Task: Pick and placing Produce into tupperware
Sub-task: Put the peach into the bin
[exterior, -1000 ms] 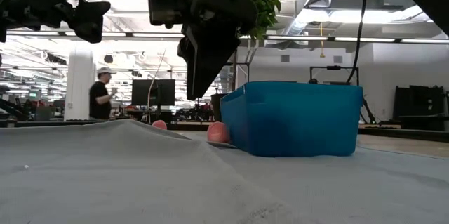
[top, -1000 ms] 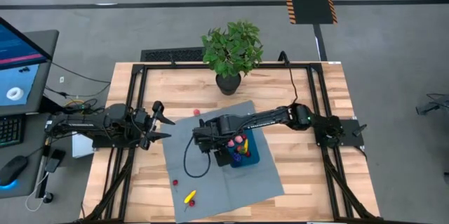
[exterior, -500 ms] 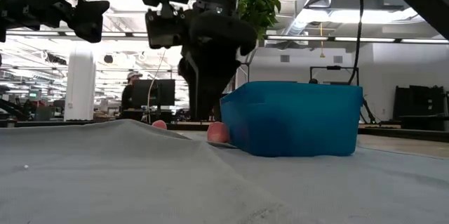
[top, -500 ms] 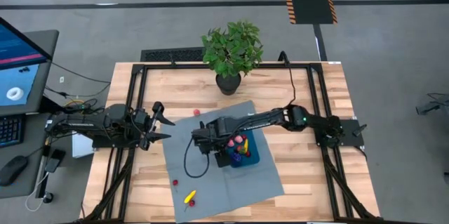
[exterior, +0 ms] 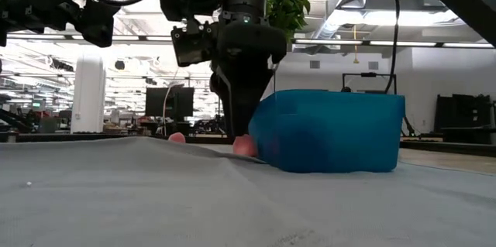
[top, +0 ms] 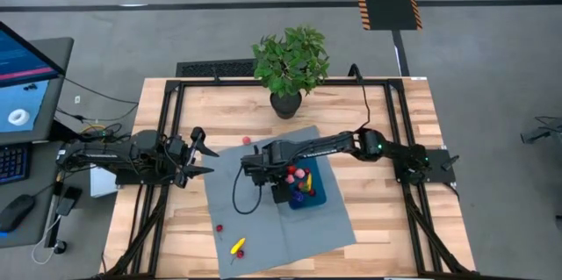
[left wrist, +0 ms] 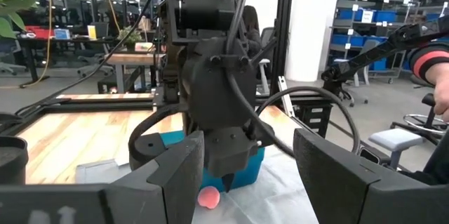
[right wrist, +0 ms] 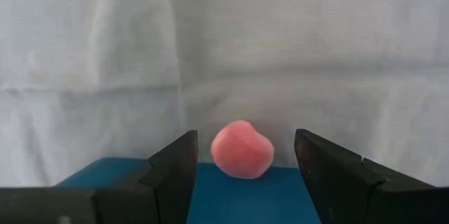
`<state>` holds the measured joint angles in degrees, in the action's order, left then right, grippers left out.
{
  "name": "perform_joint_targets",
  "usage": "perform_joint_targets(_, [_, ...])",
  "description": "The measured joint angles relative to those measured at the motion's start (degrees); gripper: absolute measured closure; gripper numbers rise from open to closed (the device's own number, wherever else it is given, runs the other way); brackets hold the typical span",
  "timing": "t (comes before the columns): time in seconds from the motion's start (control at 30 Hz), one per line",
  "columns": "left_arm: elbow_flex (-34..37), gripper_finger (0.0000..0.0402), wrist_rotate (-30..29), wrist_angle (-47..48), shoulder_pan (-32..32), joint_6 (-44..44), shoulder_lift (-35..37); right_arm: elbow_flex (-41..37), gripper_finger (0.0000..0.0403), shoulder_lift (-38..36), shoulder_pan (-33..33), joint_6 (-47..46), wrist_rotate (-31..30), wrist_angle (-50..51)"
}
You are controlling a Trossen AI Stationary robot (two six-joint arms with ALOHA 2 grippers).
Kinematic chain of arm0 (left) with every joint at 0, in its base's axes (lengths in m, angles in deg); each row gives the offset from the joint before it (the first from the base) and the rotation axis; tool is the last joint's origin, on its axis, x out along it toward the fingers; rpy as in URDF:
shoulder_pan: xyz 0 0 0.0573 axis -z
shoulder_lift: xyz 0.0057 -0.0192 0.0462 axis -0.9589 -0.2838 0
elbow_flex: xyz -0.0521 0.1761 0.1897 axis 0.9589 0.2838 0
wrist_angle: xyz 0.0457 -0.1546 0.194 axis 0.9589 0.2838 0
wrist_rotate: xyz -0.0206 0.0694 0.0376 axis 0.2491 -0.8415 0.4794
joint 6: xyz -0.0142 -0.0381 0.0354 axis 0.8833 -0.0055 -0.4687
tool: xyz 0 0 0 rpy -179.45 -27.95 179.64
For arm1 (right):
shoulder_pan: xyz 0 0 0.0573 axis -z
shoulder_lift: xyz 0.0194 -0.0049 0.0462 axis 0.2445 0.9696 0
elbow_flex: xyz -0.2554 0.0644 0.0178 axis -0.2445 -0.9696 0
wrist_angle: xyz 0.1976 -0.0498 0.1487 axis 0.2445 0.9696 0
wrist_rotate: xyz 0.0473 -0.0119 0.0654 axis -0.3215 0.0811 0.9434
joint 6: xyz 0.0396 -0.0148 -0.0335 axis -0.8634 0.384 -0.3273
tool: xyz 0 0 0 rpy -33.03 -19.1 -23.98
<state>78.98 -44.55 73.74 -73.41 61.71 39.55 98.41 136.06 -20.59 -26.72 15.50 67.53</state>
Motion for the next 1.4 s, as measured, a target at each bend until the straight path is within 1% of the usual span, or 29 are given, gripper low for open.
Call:
perform_joint_targets(0.63, [0.00,0.0191,0.02,-0.02,0.00,0.04,0.01,-0.02,0.0143,0.00,-0.17,-2.00,0.02,2.73])
perform_joint_targets(0.9, [0.00,0.0191,0.00,-0.02,0.00,0.31,0.02,-3.89,0.0143,0.00,-0.17,-1.95,0.48,1.05])
perform_joint_targets(1.03, [0.00,0.0191,0.01,-0.04,0.00,0.31,0.00,-4.27,0.0145,0.00,-0.17,-1.10,0.43,0.24])
perform_joint_targets(1.13, [0.00,0.0191,0.01,-0.04,0.00,0.31,0.02,-4.26,0.0161,0.00,-0.15,-1.16,0.35,-0.01])
perform_joint_targets(1.2, [0.00,0.0191,0.02,-0.04,0.00,0.31,0.02,-4.26,0.0183,0.00,-0.04,-1.55,0.18,1.53])
perform_joint_targets(1.4, [0.00,0.0191,0.00,-0.04,0.00,0.30,0.01,-4.26,0.0278,0.00,-0.06,-1.11,-0.02,3.71])
